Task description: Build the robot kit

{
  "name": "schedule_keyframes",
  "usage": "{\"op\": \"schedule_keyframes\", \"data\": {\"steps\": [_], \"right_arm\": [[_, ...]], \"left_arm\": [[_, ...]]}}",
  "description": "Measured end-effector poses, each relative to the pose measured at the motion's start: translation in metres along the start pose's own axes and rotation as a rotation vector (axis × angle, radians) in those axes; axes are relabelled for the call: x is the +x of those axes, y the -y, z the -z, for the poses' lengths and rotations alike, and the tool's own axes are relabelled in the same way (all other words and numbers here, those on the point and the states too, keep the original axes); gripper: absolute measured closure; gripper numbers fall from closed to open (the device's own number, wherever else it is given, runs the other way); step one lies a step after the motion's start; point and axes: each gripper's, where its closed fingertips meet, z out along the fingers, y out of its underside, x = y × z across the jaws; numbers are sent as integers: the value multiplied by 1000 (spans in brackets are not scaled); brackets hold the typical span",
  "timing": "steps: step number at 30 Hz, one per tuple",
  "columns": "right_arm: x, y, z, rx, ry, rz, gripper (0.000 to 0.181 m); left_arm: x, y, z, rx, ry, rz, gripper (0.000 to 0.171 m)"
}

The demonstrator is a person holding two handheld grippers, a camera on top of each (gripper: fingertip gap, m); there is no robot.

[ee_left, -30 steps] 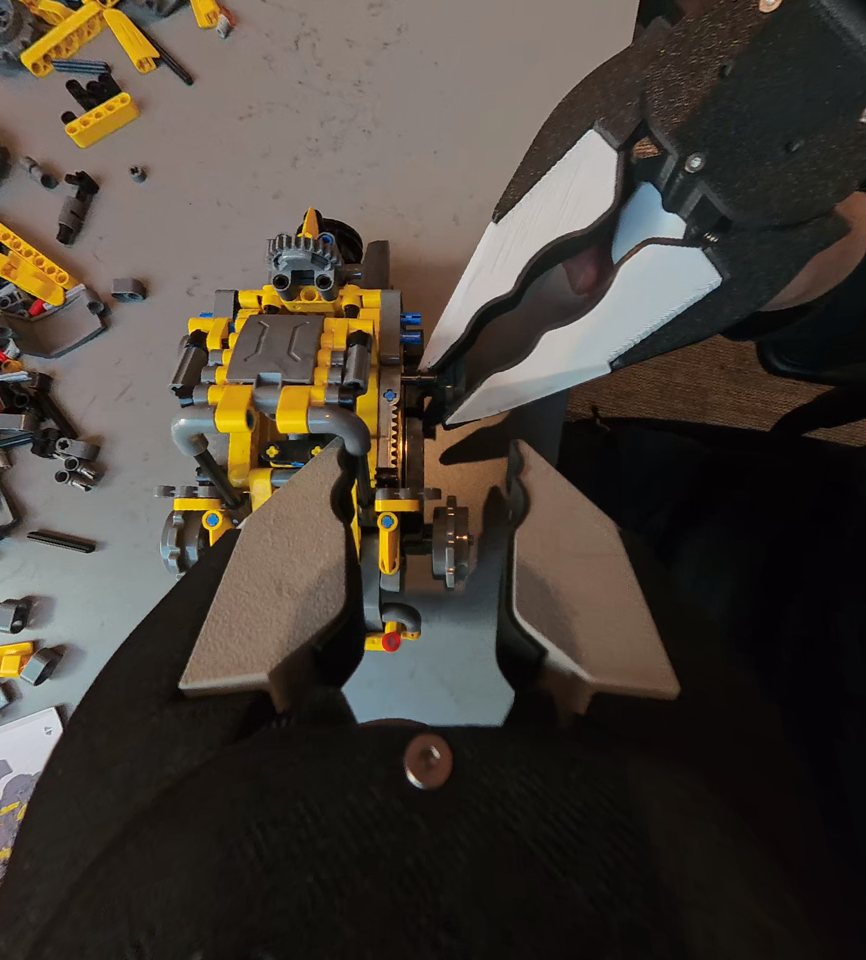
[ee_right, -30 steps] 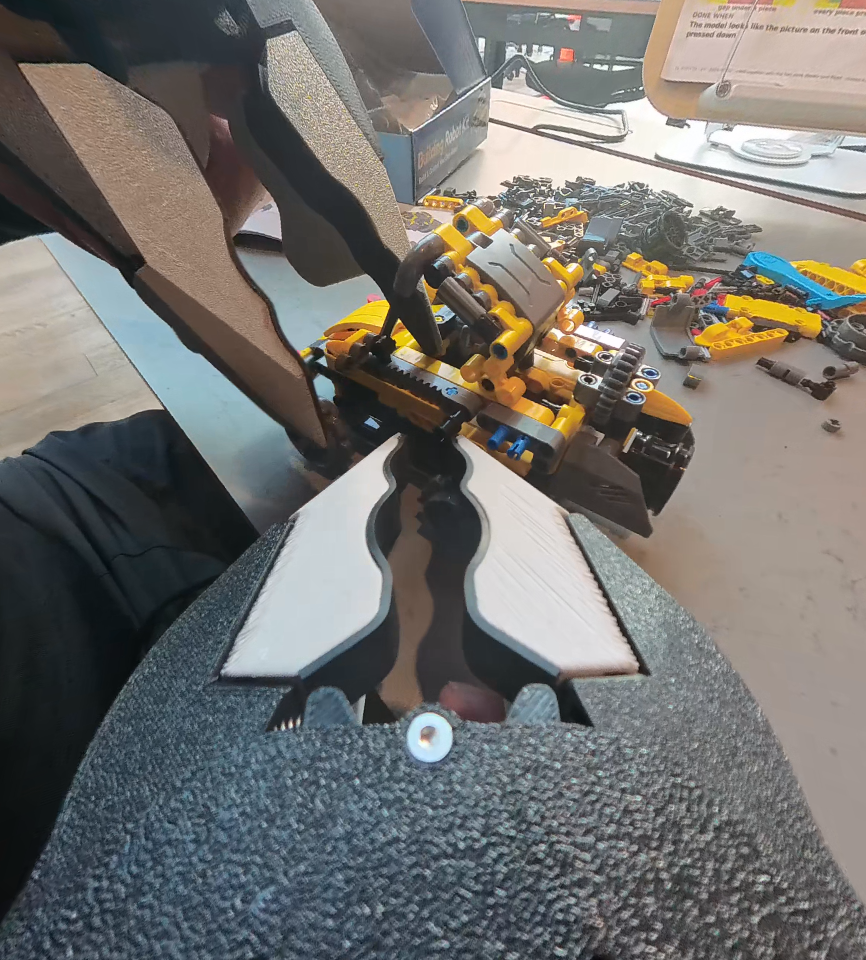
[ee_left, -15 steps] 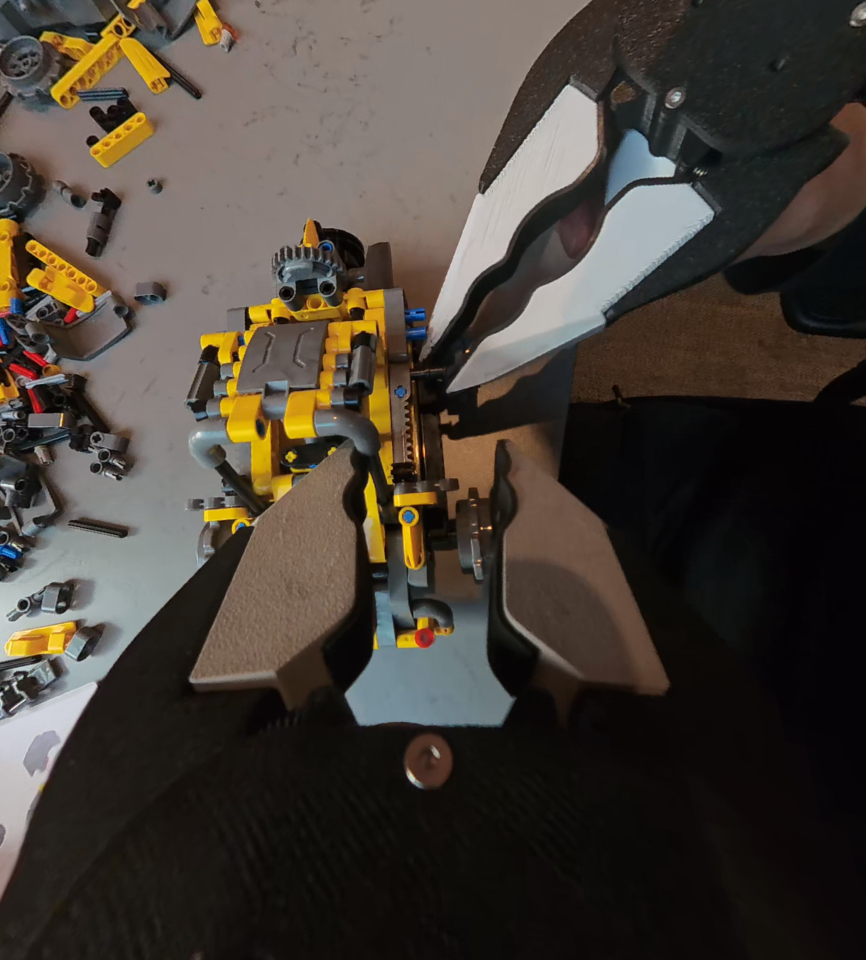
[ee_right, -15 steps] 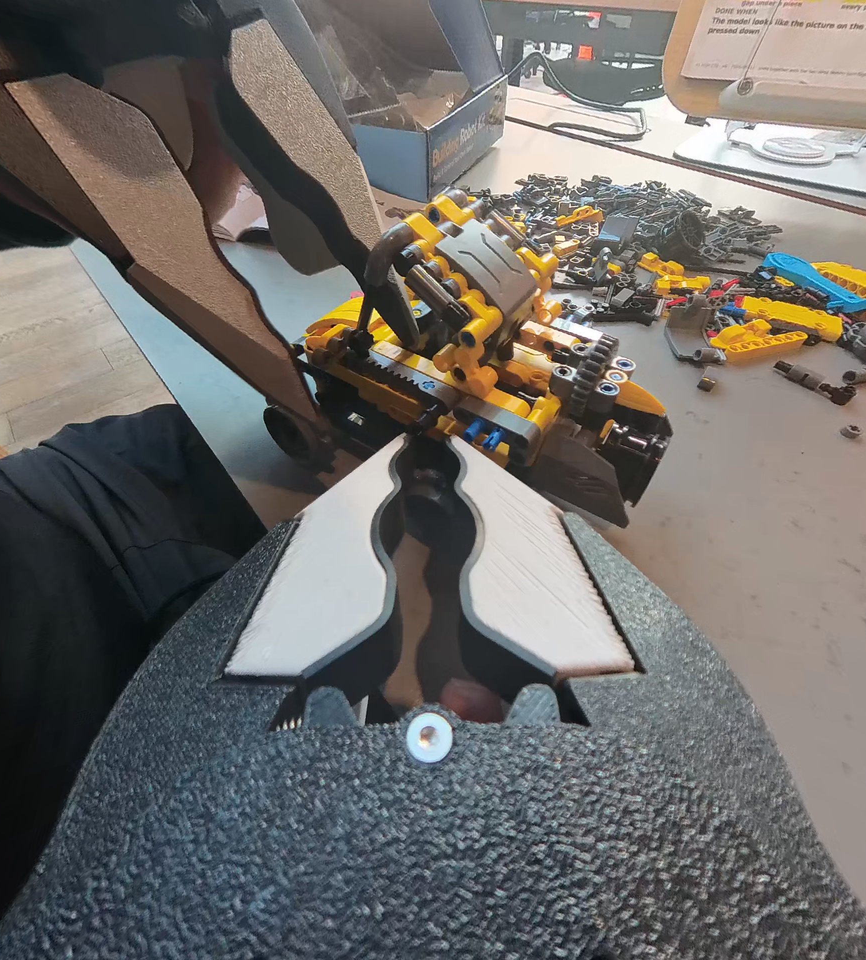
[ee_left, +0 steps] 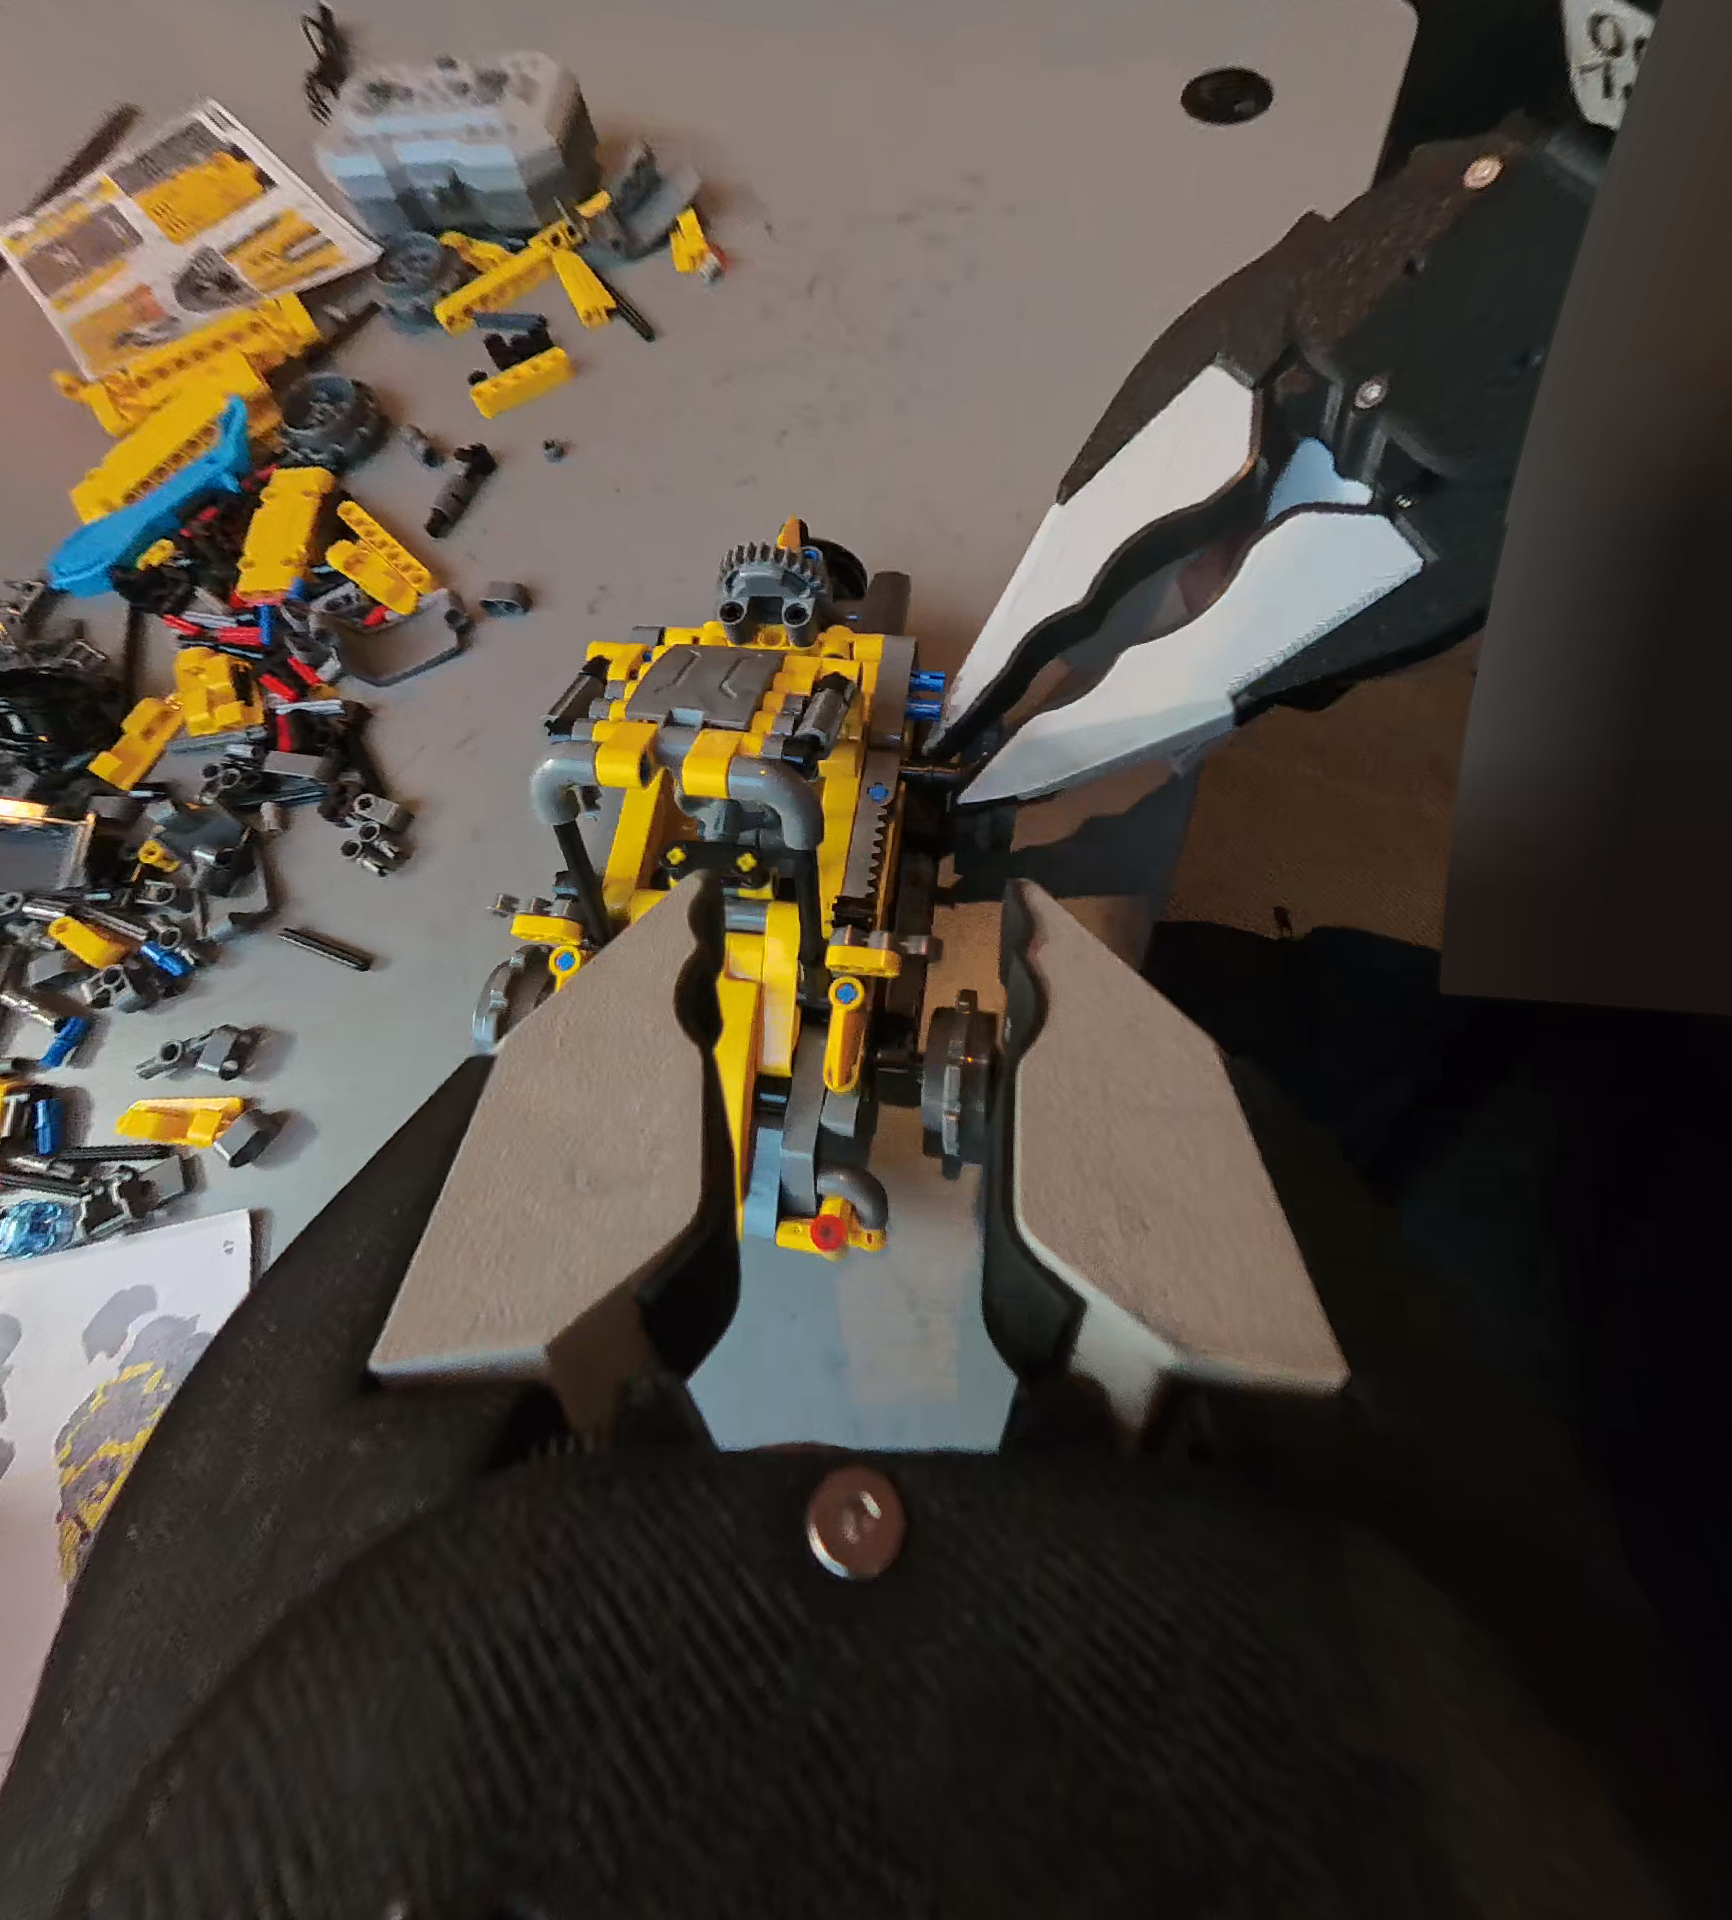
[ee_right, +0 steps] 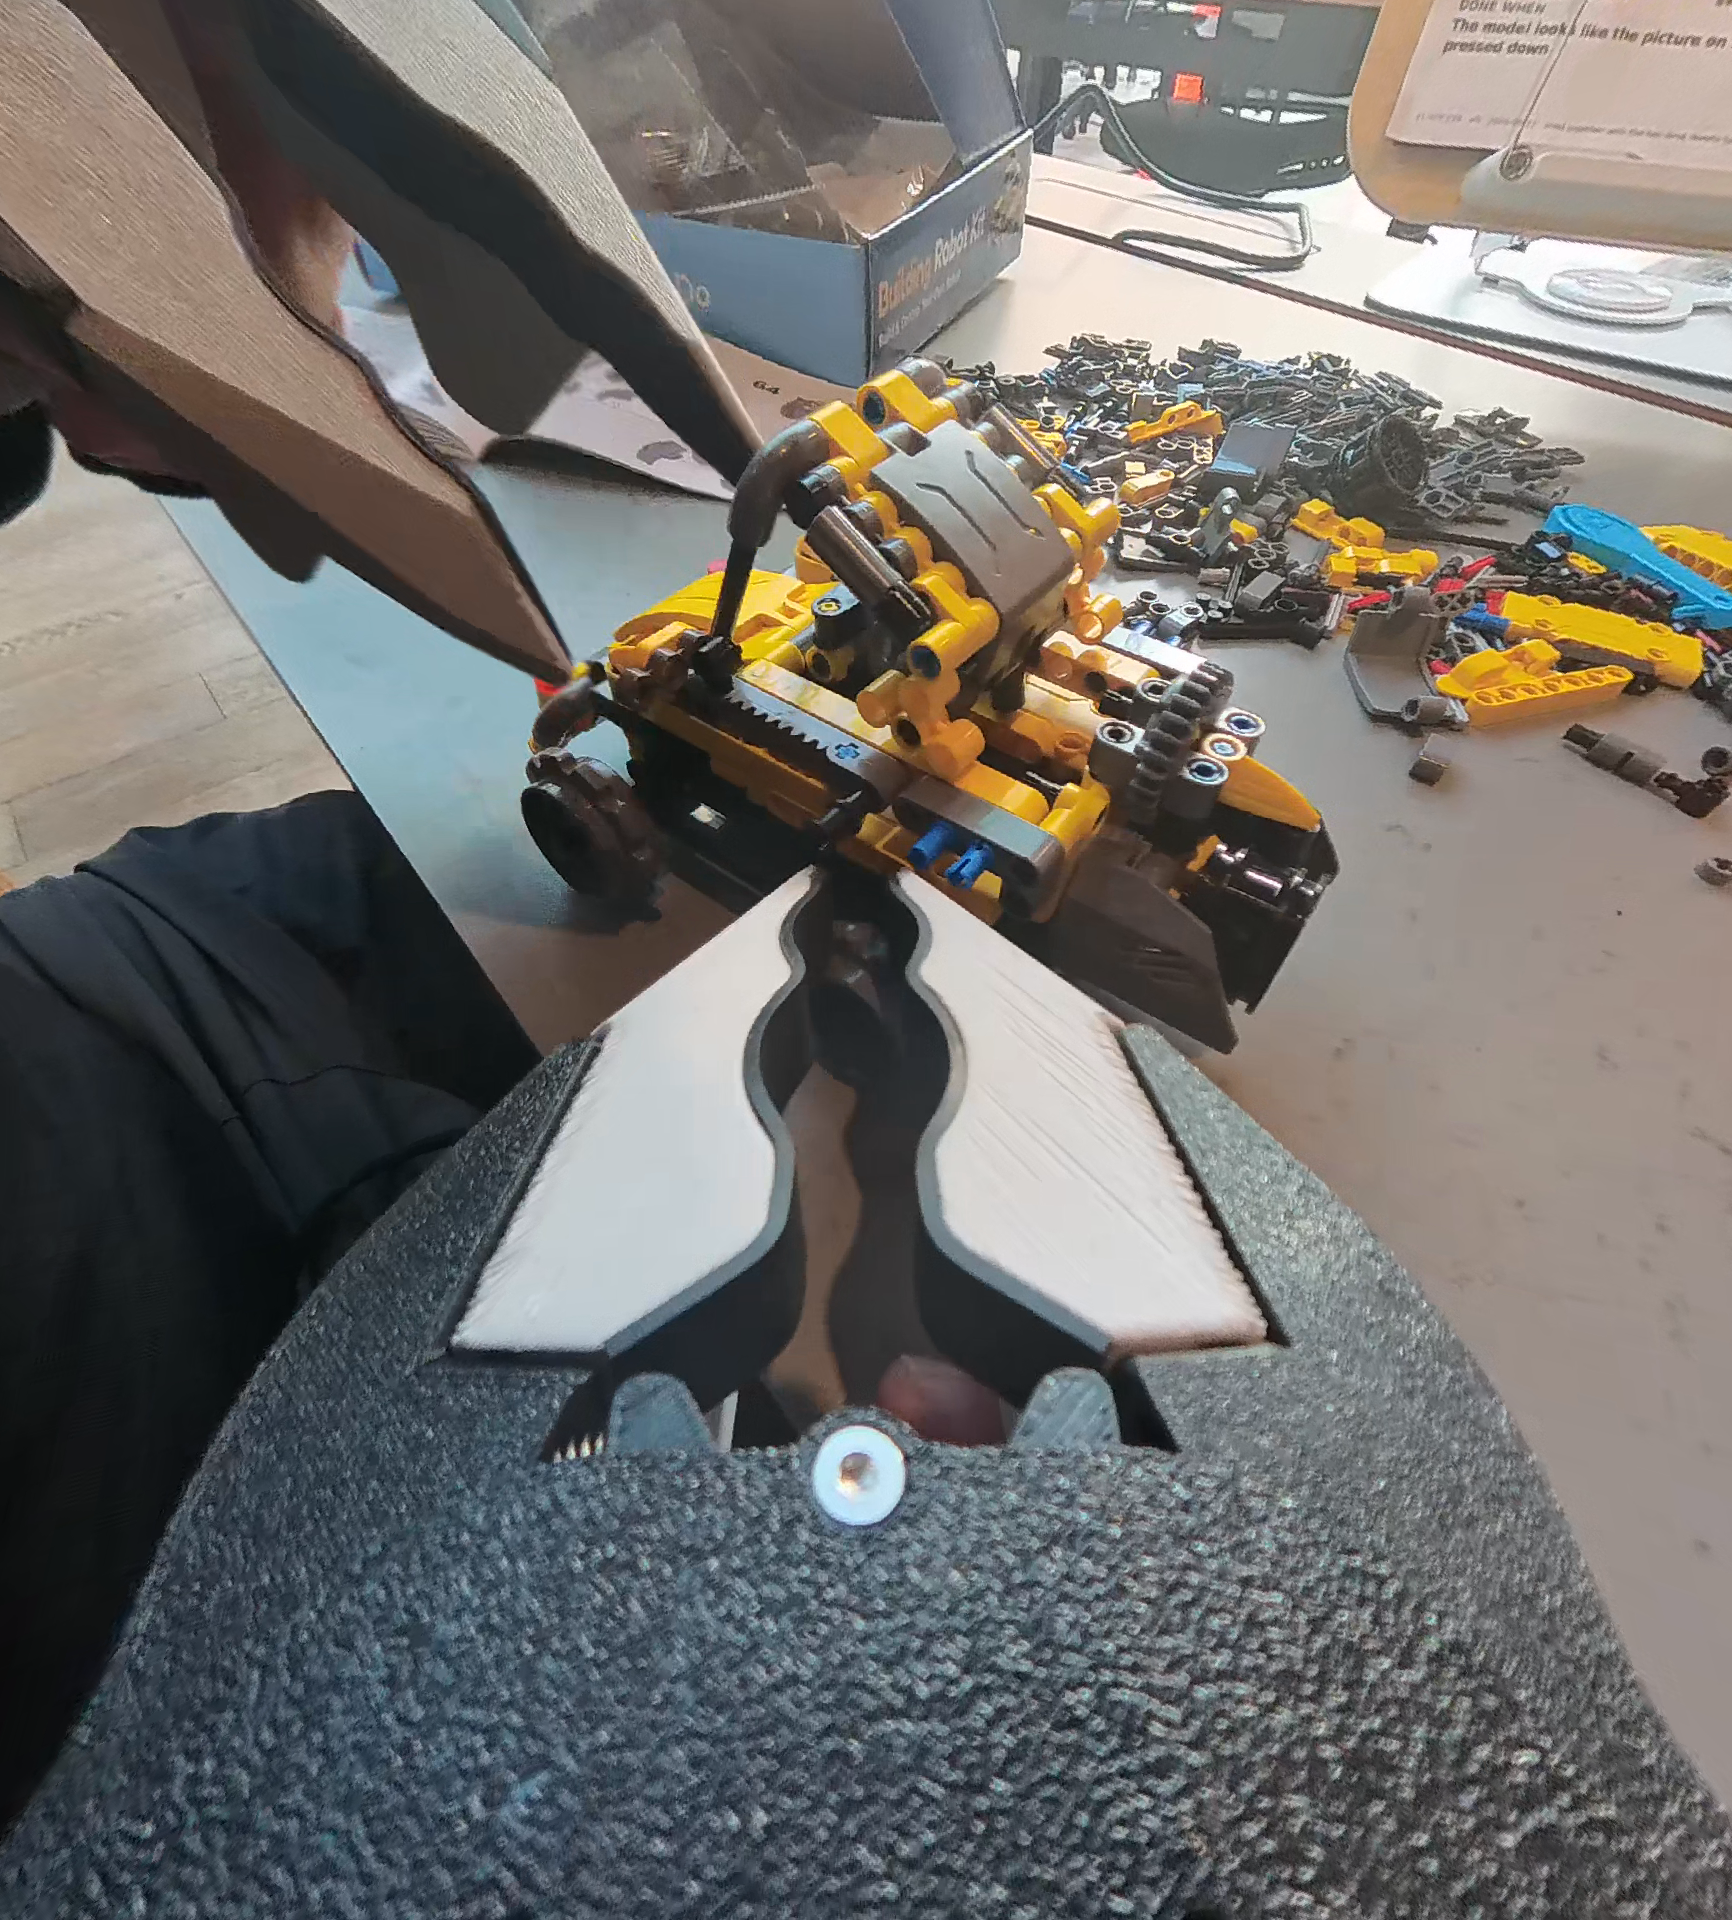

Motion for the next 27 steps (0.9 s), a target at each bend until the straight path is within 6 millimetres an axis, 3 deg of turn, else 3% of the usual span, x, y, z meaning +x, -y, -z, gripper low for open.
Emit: {"op": "schedule_keyframes", "data": {"steps": [3, 5, 12, 15, 22, 27], "right_arm": [[-2, 0, -1, -1, 2, 22, 174], [-7, 2, -3, 2, 23, 21, 174], [-10, 1, -6, -12, 16, 43, 172], [-10, 1, -6, -11, 21, 42, 170], [-11, 2, -5, 2, 31, 35, 170], [-10, 1, -5, 4, 31, 27, 174]], "left_arm": [[23, 7, 10, 45, -77, 13, 126], [29, 7, 6, 5, -66, 2, 128], [18, -11, -30, -235, 61, -116, 137], [6, -9, -33, -267, 163, -156, 145], [18, -2, -28, -268, 111, -198, 117], [15, -7, -39, -336, 49, -205, 126]]}}
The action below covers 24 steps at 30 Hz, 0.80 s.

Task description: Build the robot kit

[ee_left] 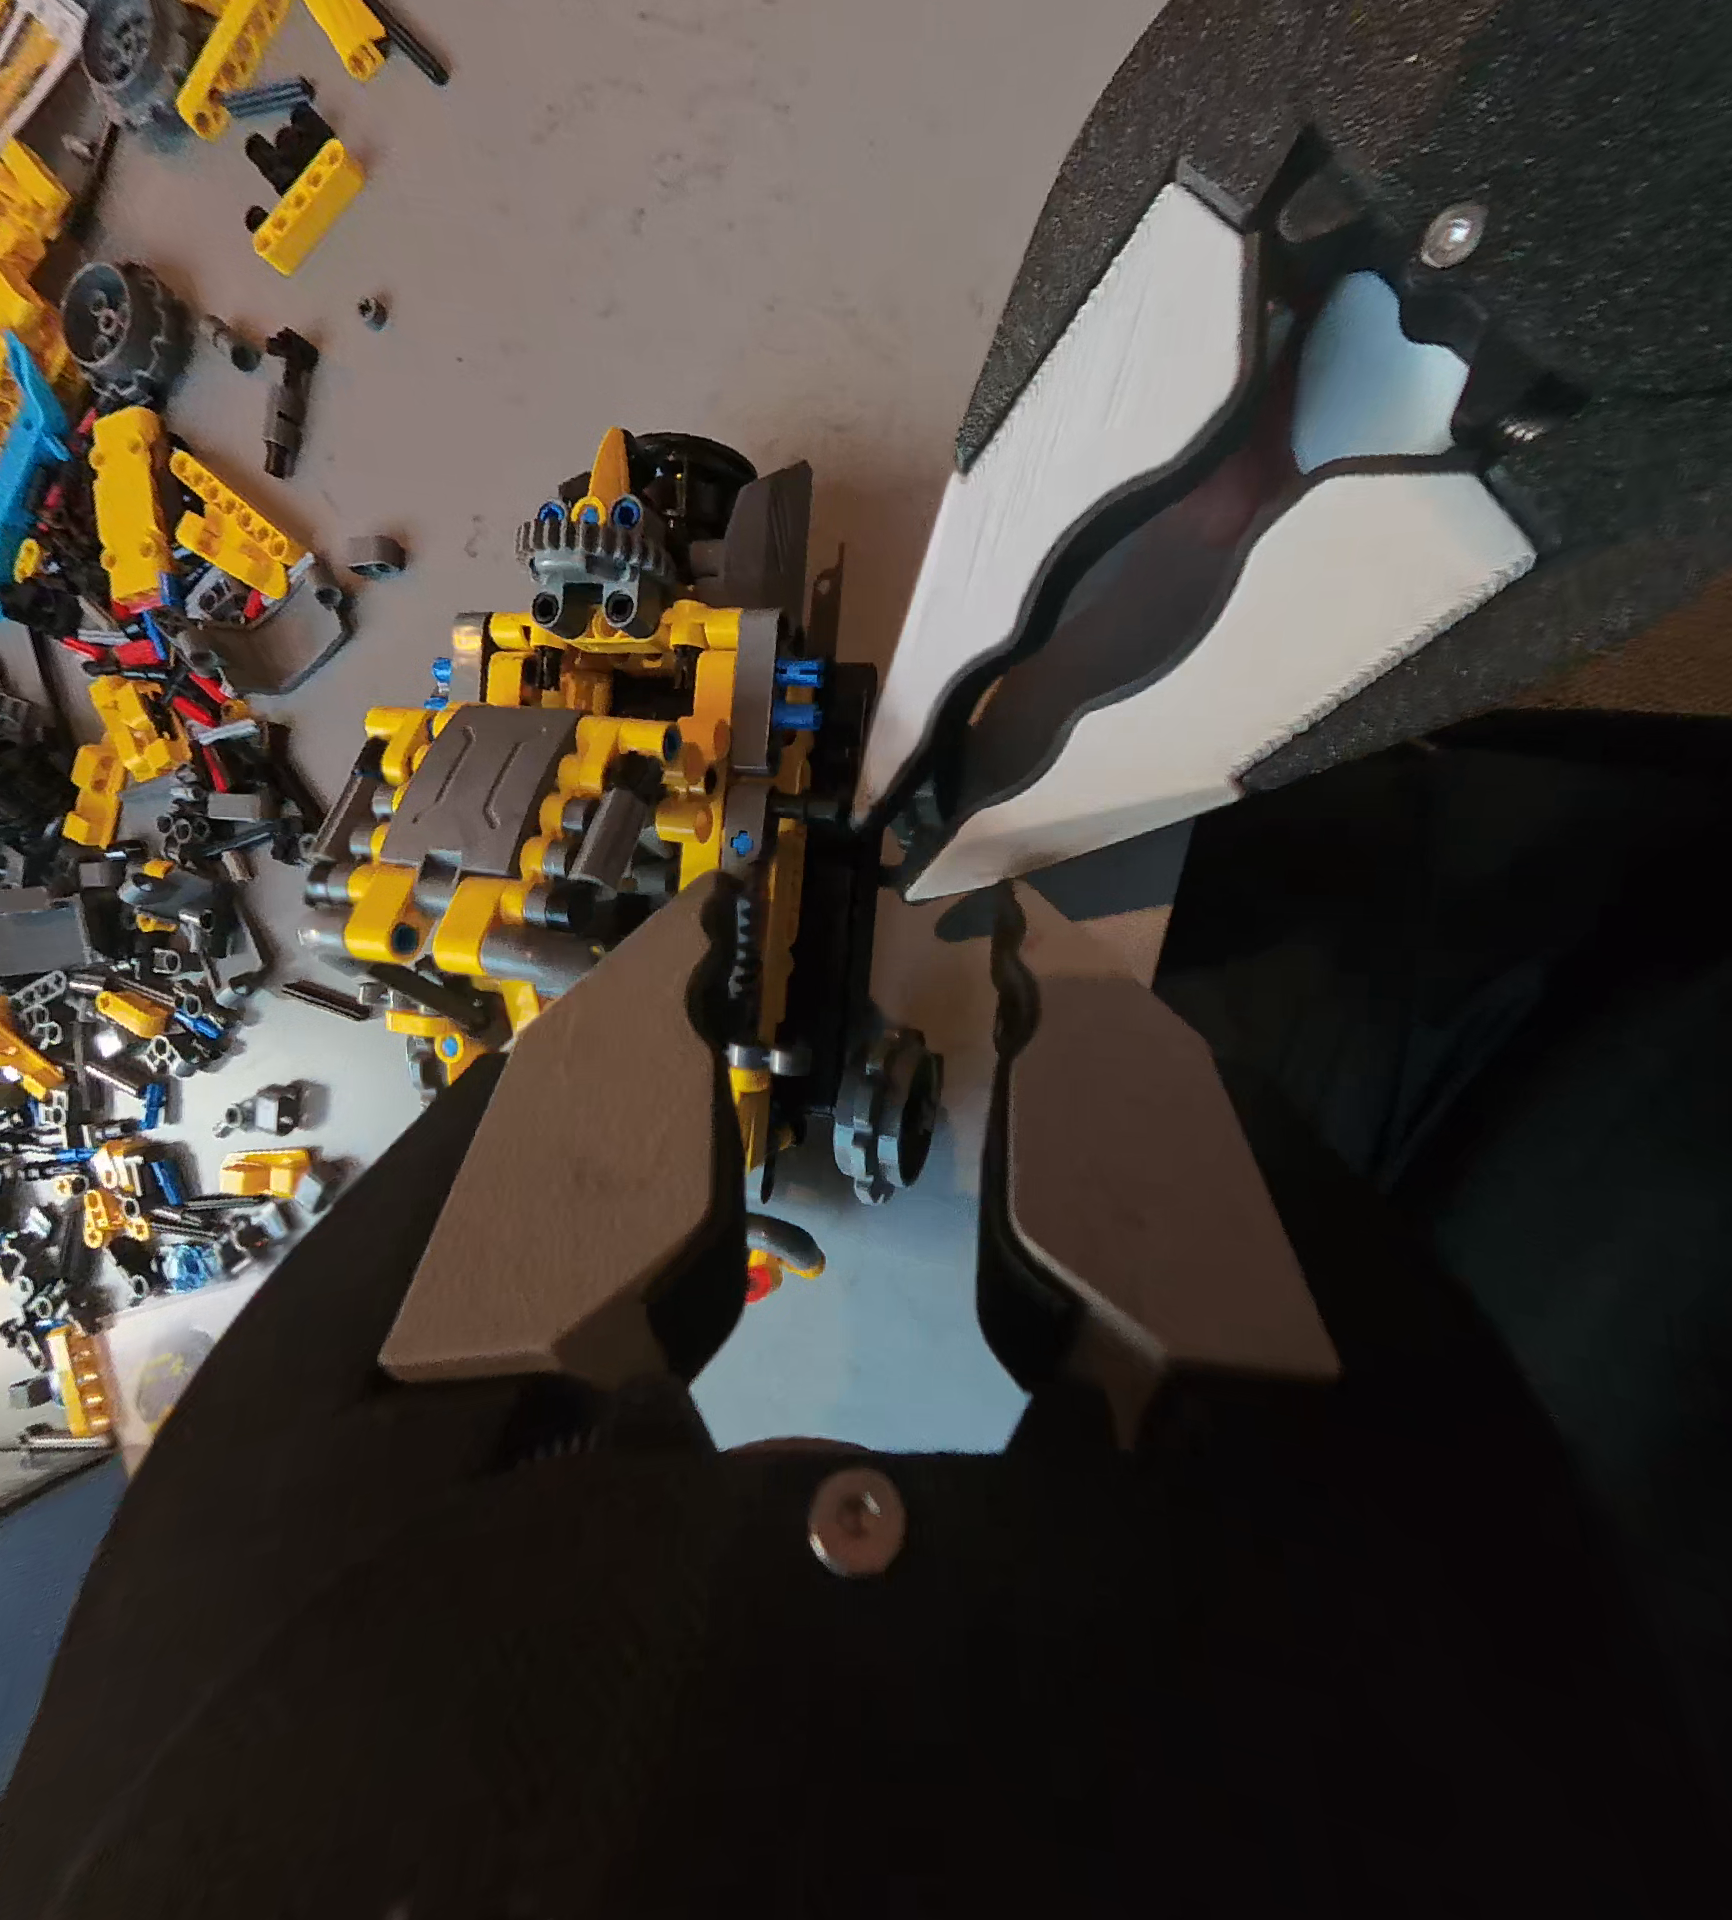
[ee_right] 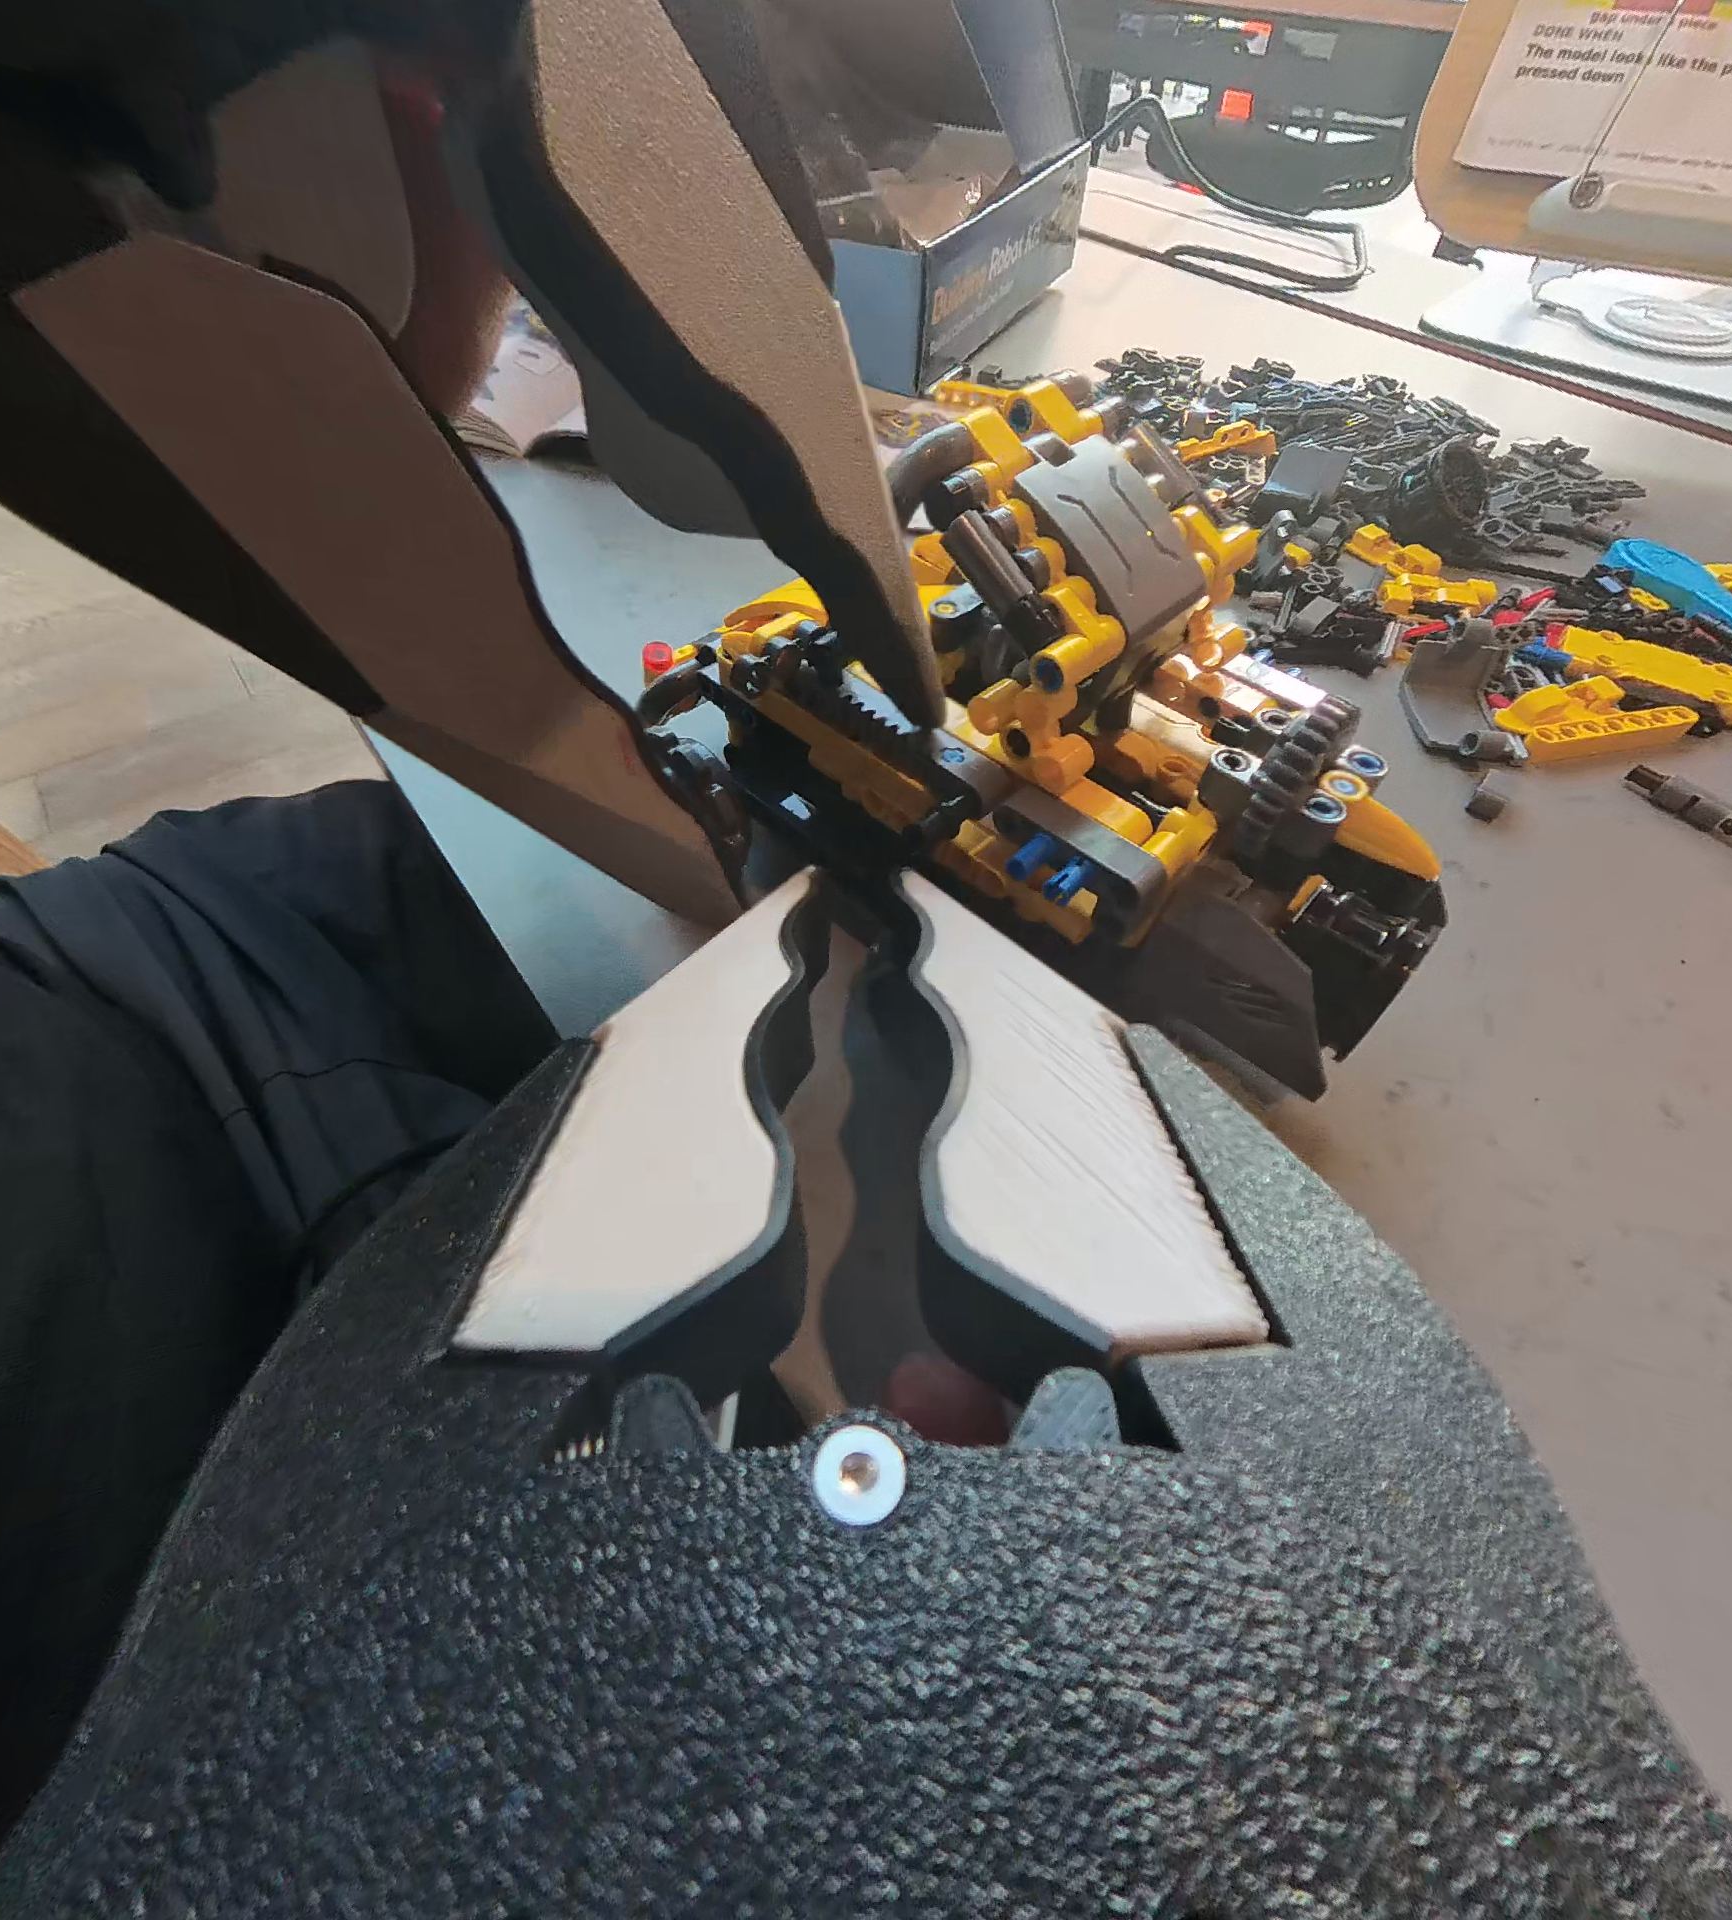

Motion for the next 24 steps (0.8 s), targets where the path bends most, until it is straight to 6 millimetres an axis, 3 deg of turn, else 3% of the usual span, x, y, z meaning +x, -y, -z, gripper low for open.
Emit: {"op": "schedule_keyframes", "data": {"steps": [7, 12, 15, 16, 20, 24], "right_arm": [[2, 4, 4, 43, 0, -22, 176], [13, 14, 17, 97, -49, -14, 168], [29, 26, 25, 112, -106, -46, 159], [33, 28, 24, 92, -120, -49, 156], [48, 35, 7, 20, -166, 2, 156], [39, 31, -12, -50, -73, -10, 159]], "left_arm": [[-6, 7, 3, -24, 68, -87, 119], [-2, 18, 35, 126, 47, -44, 123], [-28, 12, 48, 186, 113, 42, 106], [-38, 8, 47, 183, 115, 72, 94], [-65, 4, 25, 197, -23, 182, 83], [-63, 1, 8, 206, -193, 194, 93]]}}
